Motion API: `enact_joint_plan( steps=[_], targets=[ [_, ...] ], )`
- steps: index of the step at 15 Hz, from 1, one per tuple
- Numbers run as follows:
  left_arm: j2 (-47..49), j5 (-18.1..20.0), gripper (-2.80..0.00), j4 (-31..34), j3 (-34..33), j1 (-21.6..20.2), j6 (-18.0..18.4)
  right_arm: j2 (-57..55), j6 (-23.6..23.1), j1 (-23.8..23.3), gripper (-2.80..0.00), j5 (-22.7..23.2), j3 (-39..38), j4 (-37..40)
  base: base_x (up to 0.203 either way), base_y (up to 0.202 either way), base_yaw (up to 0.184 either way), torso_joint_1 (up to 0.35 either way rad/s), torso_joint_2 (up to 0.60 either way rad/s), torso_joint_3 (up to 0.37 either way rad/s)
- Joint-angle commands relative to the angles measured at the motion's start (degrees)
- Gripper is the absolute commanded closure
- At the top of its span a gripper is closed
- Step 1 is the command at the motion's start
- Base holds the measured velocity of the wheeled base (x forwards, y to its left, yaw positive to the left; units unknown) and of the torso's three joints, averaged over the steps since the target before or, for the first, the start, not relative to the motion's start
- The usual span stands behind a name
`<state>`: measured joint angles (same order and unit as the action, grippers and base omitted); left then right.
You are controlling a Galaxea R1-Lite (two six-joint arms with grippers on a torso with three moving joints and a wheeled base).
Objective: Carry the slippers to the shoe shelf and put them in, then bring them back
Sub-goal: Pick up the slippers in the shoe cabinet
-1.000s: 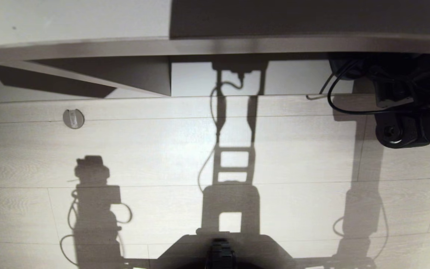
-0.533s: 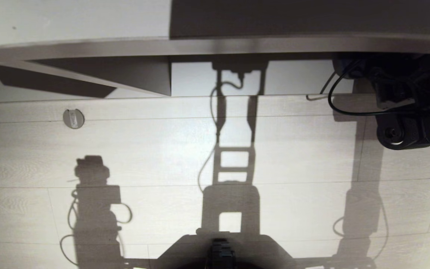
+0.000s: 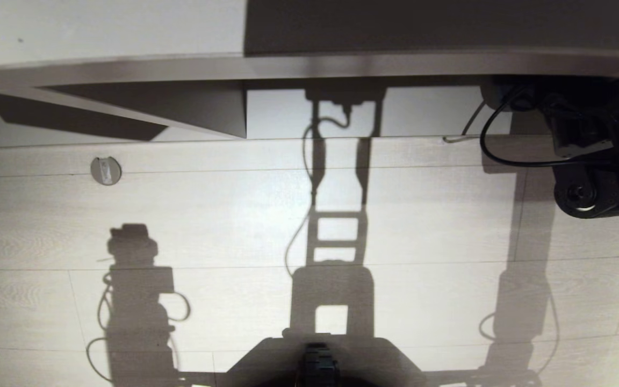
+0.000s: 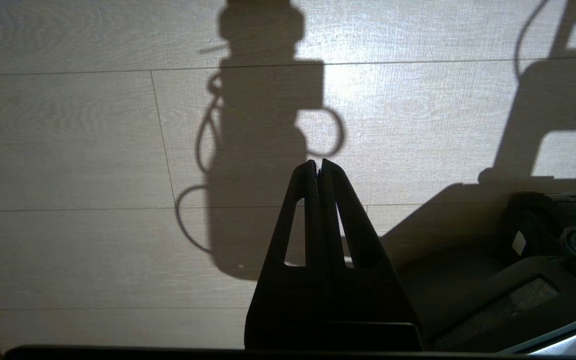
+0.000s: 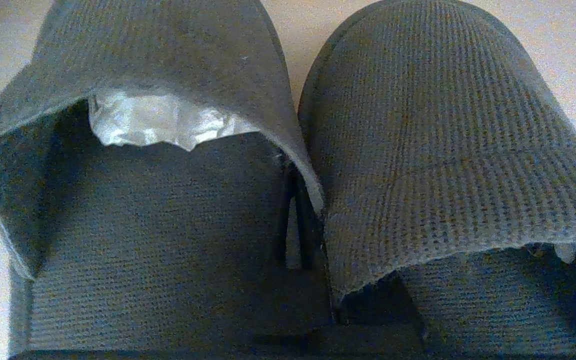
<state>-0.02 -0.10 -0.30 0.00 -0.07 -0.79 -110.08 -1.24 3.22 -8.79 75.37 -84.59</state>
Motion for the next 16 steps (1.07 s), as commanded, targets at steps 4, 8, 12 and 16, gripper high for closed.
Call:
enact_joint_plan(
  steps=[4, 8, 12, 16],
  targets=[
    [0.0, 0.0, 0.00, 0.0, 0.0, 0.0, 0.0, 8.6, 0.8, 0.0, 0.00, -0.1, -6.1, -0.3, 0.000, 0.000, 0.000, 0.000, 0.00, 0.000],
    [0.0, 0.0, 0.00, 0.0, 0.0, 0.0, 0.0, 13.1, 0.6, 0.4, 0.00, 0.1, -14.5, 0.8, 0.000, 0.000, 0.000, 0.000, 0.00, 0.000],
    [0.0, 0.0, 0.00, 0.0, 0.0, 0.0, 0.0, 20.3, 0.5, 1.4, 0.00, 0.3, -24.3, 5.8, 0.000, 0.000, 0.000, 0.000, 0.00, 0.000],
    [0.0, 0.0, 0.00, 0.0, 0.0, 0.0, 0.0, 30.8, 0.3, 3.3, 0.00, 0.0, -31.3, 8.8, 0.000, 0.000, 0.000, 0.000, 0.00, 0.000]
  ],
)
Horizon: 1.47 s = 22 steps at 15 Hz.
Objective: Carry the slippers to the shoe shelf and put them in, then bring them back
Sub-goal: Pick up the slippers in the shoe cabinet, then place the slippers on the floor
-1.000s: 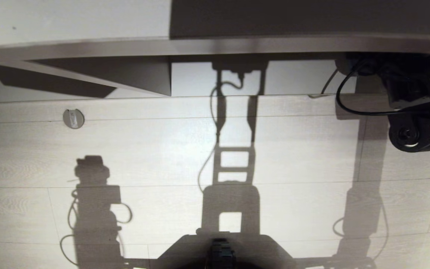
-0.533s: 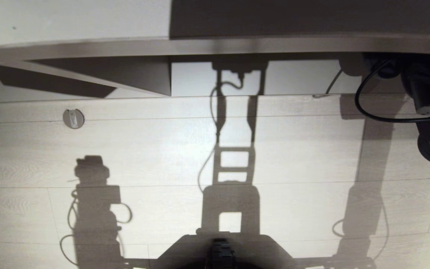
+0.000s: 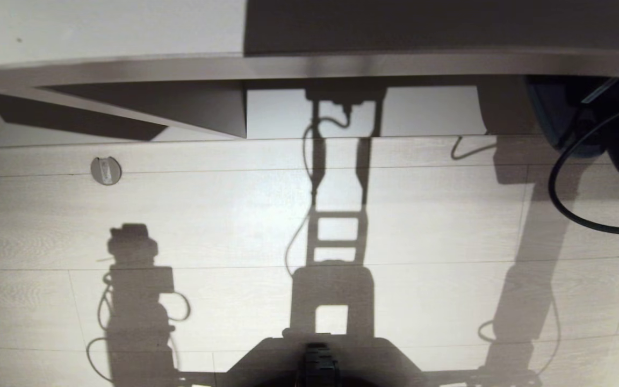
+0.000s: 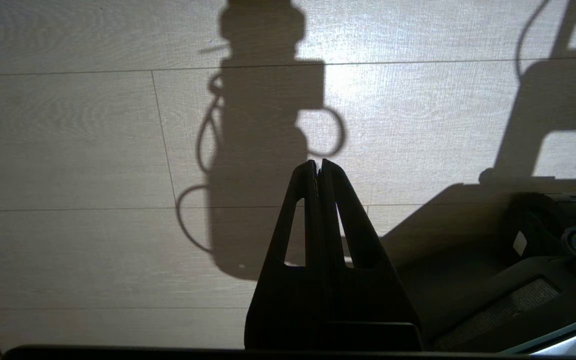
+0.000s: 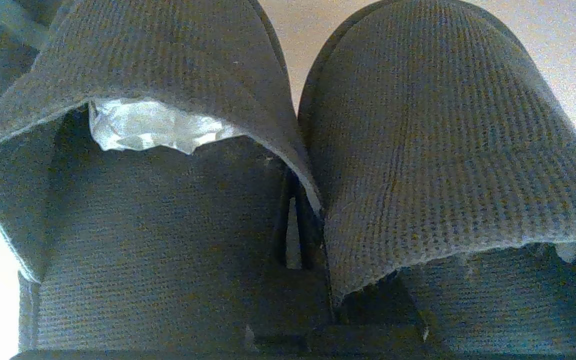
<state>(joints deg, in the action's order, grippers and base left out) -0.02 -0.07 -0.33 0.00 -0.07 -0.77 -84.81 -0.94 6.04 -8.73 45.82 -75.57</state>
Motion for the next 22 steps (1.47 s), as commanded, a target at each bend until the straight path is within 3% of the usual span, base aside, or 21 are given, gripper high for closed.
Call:
enact_joint_plan(
  steps=[1, 9, 16, 19, 22],
  targets=[
    [0.0, 0.0, 0.00, 0.0, 0.0, 0.0, 0.0, 10.1, -0.1, 0.9, 0.00, -0.2, -4.5, 2.0, 0.000, 0.000, 0.000, 0.000, 0.00, 0.000],
    [0.0, 0.0, 0.00, 0.0, 0.0, 0.0, 0.0, 33.5, -2.1, 2.9, 0.00, -0.4, -25.3, 18.7, 0.000, 0.000, 0.000, 0.000, 0.00, 0.000],
    [0.0, 0.0, 0.00, 0.0, 0.0, 0.0, -0.1, 37.5, -3.6, 2.8, 0.00, 0.4, -42.1, 19.4, 0.000, 0.000, 0.000, 0.000, 0.00, 0.000],
    [0.0, 0.0, 0.00, 0.0, 0.0, 0.0, 0.0, 42.0, -2.3, 2.2, 0.00, 0.2, -45.4, 21.0, 0.000, 0.000, 0.000, 0.000, 0.00, 0.000],
    [0.0, 0.0, 0.00, 0.0, 0.0, 0.0, 0.0, 49.2, -1.9, 0.9, 0.00, 0.3, -45.7, 27.9, 0.000, 0.000, 0.000, 0.000, 0.00, 0.000]
  ],
)
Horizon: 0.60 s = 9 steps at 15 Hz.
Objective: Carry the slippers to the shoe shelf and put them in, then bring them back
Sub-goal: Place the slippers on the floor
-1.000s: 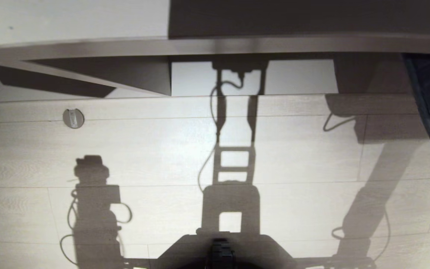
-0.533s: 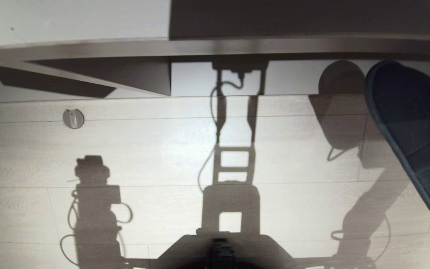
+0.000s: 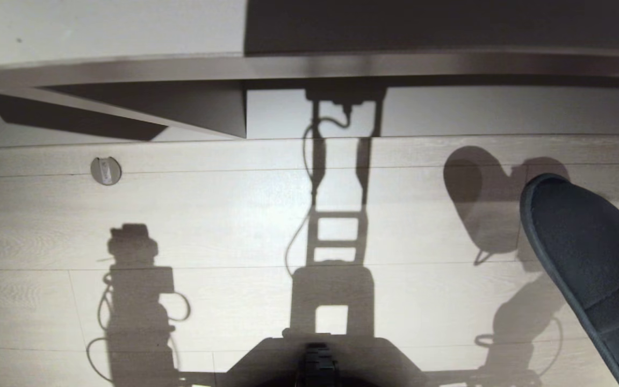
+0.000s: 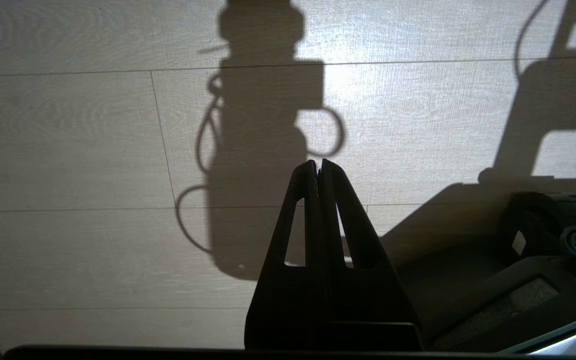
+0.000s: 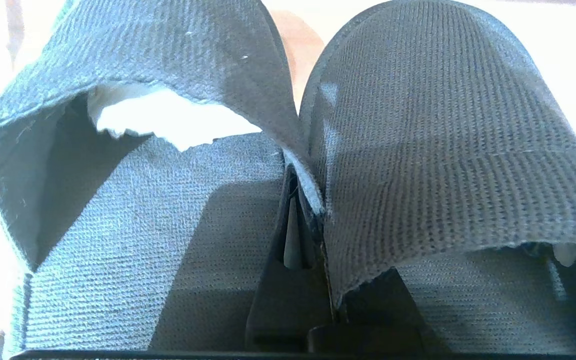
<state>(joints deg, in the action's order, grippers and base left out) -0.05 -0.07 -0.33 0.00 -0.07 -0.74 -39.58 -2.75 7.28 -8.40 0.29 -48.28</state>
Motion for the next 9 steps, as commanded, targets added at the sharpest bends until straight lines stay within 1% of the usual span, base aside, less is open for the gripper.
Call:
enact_joint_plan(
  steps=[1, 5, 8, 9],
  targets=[
    [0.0, 0.0, 0.00, 0.0, 0.0, 0.0, 0.0, 7.2, 0.1, -0.8, 0.00, 0.1, -0.2, 4.2, 0.000, 0.000, 0.000, 0.000, 0.00, 0.000],
    [0.0, 0.0, 0.00, 0.0, 0.0, 0.0, -0.1, 20.1, 0.1, -2.8, 0.00, 3.2, -0.1, 20.6, 0.000, 0.000, 0.000, 0.000, 0.00, 0.000],
    [0.0, 0.0, 0.00, 0.0, 0.0, 0.0, 0.0, 26.8, 0.0, -4.4, 0.00, 5.2, -0.2, 30.9, 0.000, 0.000, 0.000, 0.000, 0.00, 0.000],
    [0.0, 0.0, 0.00, 0.0, 0.0, 0.0, 0.0, 27.5, 0.0, -5.0, 0.00, 5.7, -0.2, 32.7, 0.000, 0.000, 0.000, 0.000, 0.00, 0.000]
  ],
)
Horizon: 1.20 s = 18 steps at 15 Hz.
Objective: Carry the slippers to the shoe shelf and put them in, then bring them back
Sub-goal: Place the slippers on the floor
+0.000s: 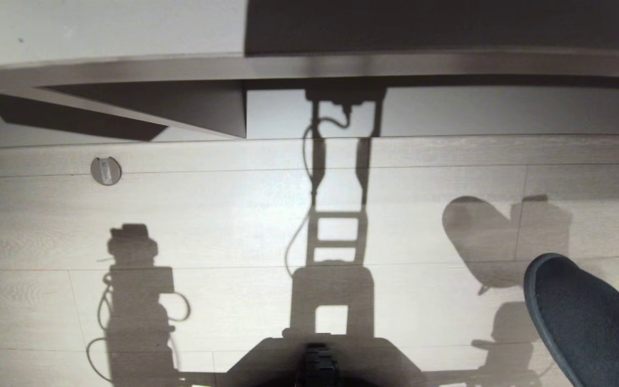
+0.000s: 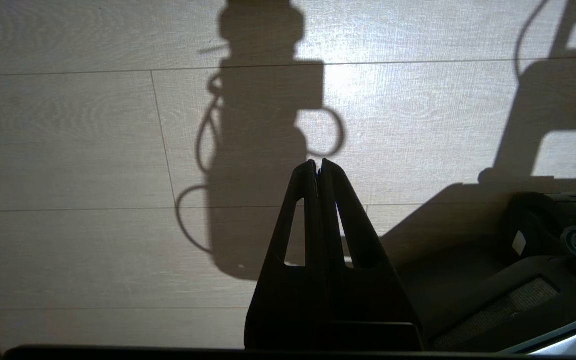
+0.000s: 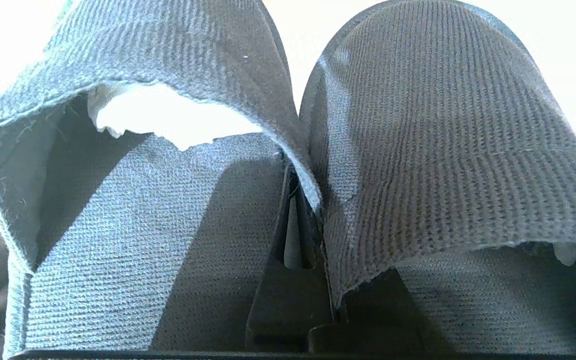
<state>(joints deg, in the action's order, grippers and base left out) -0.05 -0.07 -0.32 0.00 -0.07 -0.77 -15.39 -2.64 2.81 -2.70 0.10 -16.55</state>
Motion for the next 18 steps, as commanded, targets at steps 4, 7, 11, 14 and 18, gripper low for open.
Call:
enact_joint_plan(
  steps=[4, 7, 11, 14, 18],
  targets=[
    [0.0, 0.0, 0.00, 0.0, 0.0, 0.0, 0.0, 10.6, 0.0, -1.5, 0.00, 3.0, 0.0, 10.3, 0.000, 0.000, 0.000, 0.000, 0.00, 0.000],
    [0.0, 0.0, 0.00, 0.0, 0.0, 0.0, 0.0, 15.4, -0.4, -1.7, 0.00, 3.5, 0.0, 16.9, 0.000, 0.000, 0.000, 0.000, 0.00, 0.000],
    [0.0, 0.0, 0.00, 0.0, 0.0, 0.0, 0.0, 15.4, 0.4, -1.7, 0.00, 3.3, 0.0, 16.9, 0.000, 0.000, 0.000, 0.000, 0.00, 0.000],
    [0.0, 0.0, 0.00, 0.0, 0.0, 0.0, 0.0, 15.4, 1.8, -1.7, 0.00, 3.0, 0.0, 16.8, 0.000, 0.000, 0.000, 0.000, 0.00, 0.000],
    [0.0, 0.0, 0.00, 0.0, 0.0, 0.0, 0.0, 15.4, 1.8, -1.7, 0.00, 3.0, 0.0, 16.8, 0.000, 0.000, 0.000, 0.000, 0.00, 0.000]
  ],
)
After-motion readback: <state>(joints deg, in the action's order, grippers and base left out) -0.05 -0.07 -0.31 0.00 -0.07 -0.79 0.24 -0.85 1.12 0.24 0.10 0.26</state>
